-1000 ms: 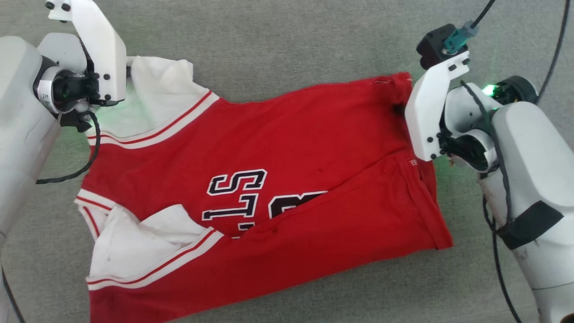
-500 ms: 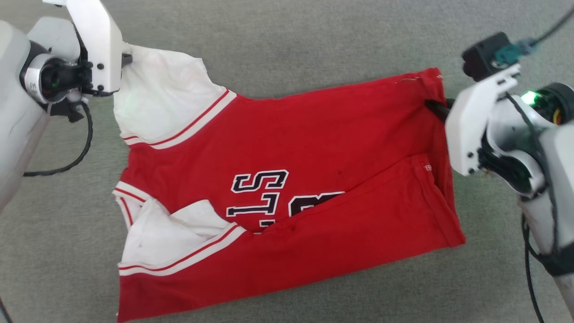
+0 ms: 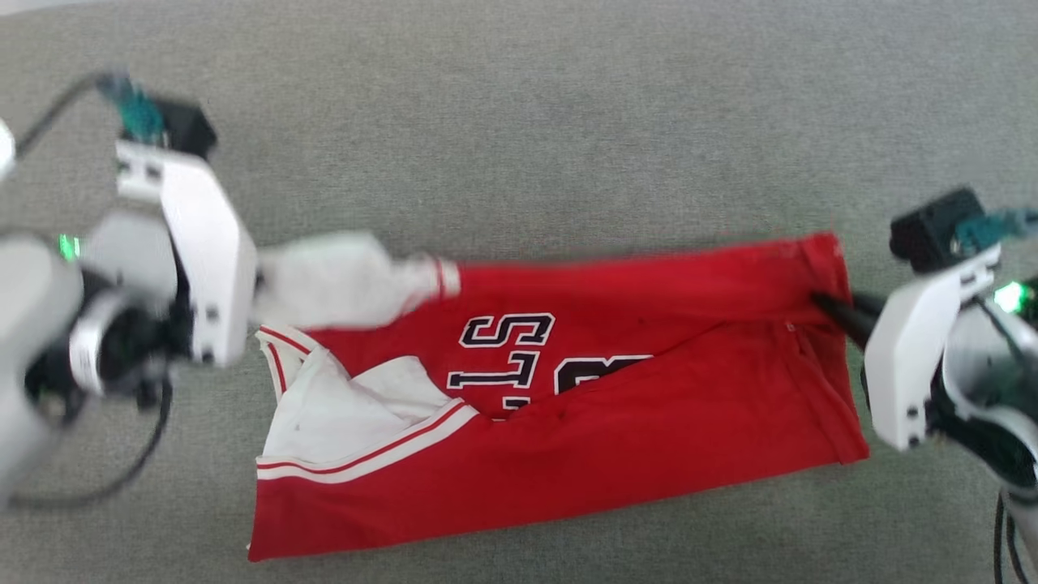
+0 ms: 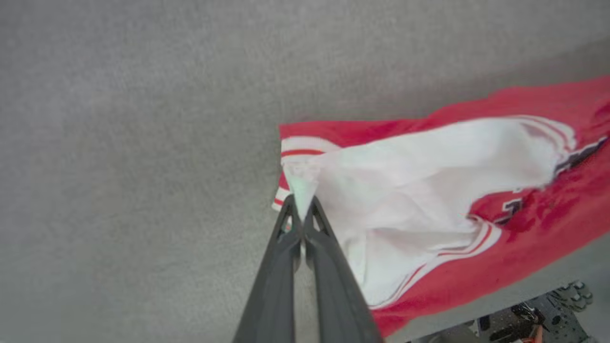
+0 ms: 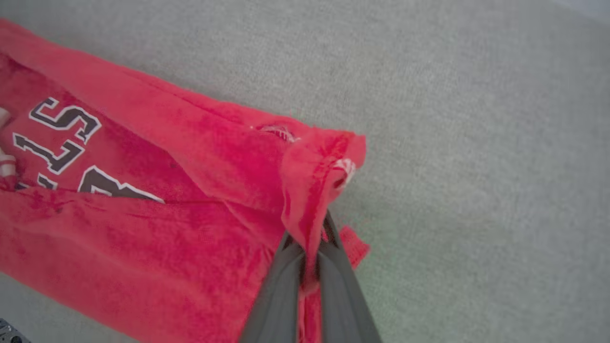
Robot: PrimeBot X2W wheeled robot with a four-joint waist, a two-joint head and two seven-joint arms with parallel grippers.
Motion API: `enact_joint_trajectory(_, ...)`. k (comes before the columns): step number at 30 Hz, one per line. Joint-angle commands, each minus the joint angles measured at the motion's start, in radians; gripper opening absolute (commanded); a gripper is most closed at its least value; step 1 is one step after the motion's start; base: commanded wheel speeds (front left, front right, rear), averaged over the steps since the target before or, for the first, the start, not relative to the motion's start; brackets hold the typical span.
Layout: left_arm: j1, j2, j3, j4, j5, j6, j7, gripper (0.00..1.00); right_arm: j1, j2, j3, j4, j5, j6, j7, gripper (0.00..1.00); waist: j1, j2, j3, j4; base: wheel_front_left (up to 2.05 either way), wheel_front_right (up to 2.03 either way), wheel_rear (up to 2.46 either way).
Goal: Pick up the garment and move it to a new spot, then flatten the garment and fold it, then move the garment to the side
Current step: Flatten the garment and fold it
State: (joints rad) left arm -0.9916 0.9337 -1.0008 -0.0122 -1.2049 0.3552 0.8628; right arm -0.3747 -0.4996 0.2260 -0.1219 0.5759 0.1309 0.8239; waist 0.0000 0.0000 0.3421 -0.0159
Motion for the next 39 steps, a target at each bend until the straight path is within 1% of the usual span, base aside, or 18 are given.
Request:
enact_joint_trajectory(1,0.039,0.023,-0.002,-0.054,-0.017,0.036,0.003,0.00,0.031,-0.004,-0.008,-0.017,0.009,0.000,0.007,0.00,0.0000,0.0000,0.002,0.003,0.00,0.00,0.00)
enact_joint_trajectory(3,0.095,0.055,-0.007,-0.134,-0.031,0.085,-0.005,0.00,0.074,-0.005,-0.021,-0.026,0.011,0.000,0.013,0.00,0.0000,0.0000,0.005,0.004,0.00,0.00,0.00)
enact_joint_trajectory(6,0.170,0.075,-0.017,-0.206,-0.060,0.133,-0.026,0.00,0.120,0.003,-0.030,-0.013,0.013,0.000,0.022,0.00,0.0000,0.0000,0.008,0.007,0.00,0.00,0.00)
enact_joint_trajectory(8,0.218,0.069,-0.025,-0.215,-0.084,0.149,-0.042,0.00,0.134,0.019,-0.034,0.011,0.007,0.000,0.017,0.00,0.0000,0.0000,0.009,0.007,0.00,0.00,0.00)
enact_joint_trajectory(9,0.236,0.061,-0.030,-0.207,-0.085,0.148,-0.048,0.00,0.138,0.031,-0.034,0.028,0.013,0.000,0.019,0.00,0.0000,0.0000,0.009,0.007,0.00,0.00,0.00)
enact_joint_trajectory(10,0.246,0.053,-0.035,-0.200,-0.085,0.136,-0.058,0.00,0.136,0.038,-0.038,0.042,0.006,0.000,0.017,0.05,0.0000,0.0000,0.008,0.007,0.00,0.00,0.00)
enact_joint_trajectory(11,0.246,0.053,-0.035,-0.200,-0.085,0.136,-0.058,0.00,0.136,0.038,-0.038,0.042,0.006,0.000,0.017,0.05,0.0000,0.0000,0.008,0.007,0.00,0.00,0.00)
enact_joint_trajectory(12,0.254,0.038,-0.025,-0.183,-0.097,0.132,-0.079,0.00,0.129,0.047,-0.044,0.060,-0.001,0.000,0.012,0.33,0.0000,0.0000,0.008,0.008,0.00,0.00,0.00)
enact_joint_trajectory(13,0.262,0.027,-0.023,-0.164,-0.101,0.124,-0.093,0.00,0.123,0.057,-0.049,0.076,-0.006,0.000,0.011,0.33,0.0000,0.0000,0.006,0.009,0.00,0.00,0.00)
enact_joint_trajectory(14,0.275,0.013,-0.019,-0.131,-0.096,0.099,-0.127,0.42,0.118,0.076,-0.053,0.095,-0.011,0.000,0.020,1.00,0.0000,0.0000,0.001,0.010,0.00,0.00,0.00)
enact_joint_trajectory(15,0.275,0.013,-0.019,-0.131,-0.096,0.099,-0.127,0.42,0.118,0.076,-0.053,0.095,-0.011,0.000,0.020,1.00,0.0000,0.0000,0.001,0.010,0.00,0.00,0.00)
enact_joint_trajectory(16,0.277,0.007,-0.012,-0.115,-0.091,0.091,-0.148,0.98,0.115,0.083,-0.052,0.096,-0.007,0.000,0.024,1.00,0.0000,0.0000,-0.002,0.010,0.00,0.00,0.00)
enact_joint_trajectory(17,0.280,0.002,-0.004,-0.105,-0.091,0.081,-0.170,1.00,0.114,0.088,-0.061,0.096,-0.003,0.000,0.033,1.00,0.0000,0.0000,-0.004,0.011,0.00,0.00,0.00)
enact_joint_trajectory(19,0.289,-0.009,0.017,-0.095,-0.099,0.070,-0.217,1.00,0.118,0.091,-0.083,0.090,0.003,0.000,0.050,1.00,0.0000,0.0000,-0.009,0.012,0.00,0.00,0.00)
enact_joint_trajectory(23,0.312,-0.005,0.052,-0.097,-0.081,0.051,-0.321,1.00,0.134,0.105,-0.129,0.073,0.014,0.000,0.086,1.00,0.0000,0.0000,-0.018,0.017,0.00,0.00,0.00)
enact_joint_trajectory(28,0.349,-0.014,0.103,-0.100,-0.038,0.026,-0.507,1.00,0.136,0.121,-0.182,0.089,0.016,0.000,0.131,1.00,0.0000,0.0000,-0.024,0.037,0.00,0.00,0.00)
enact_joint_trajectory(34,0.410,-0.035,0.145,-0.076,0.019,0.007,-0.728,1.00,0.116,0.130,-0.160,0.171,0.038,0.000,0.157,1.00,0.0000,0.0000,-0.026,0.068,0.00,0.00,0.00)
enact_joint_trajectory(39,0.483,-0.058,0.185,-0.040,0.045,-0.012,-0.921,1.00,0.092,0.148,-0.102,0.292,0.064,0.000,0.164,1.00,0.0000,0.0000,-0.026,0.094,0.00,0.00,0.00)
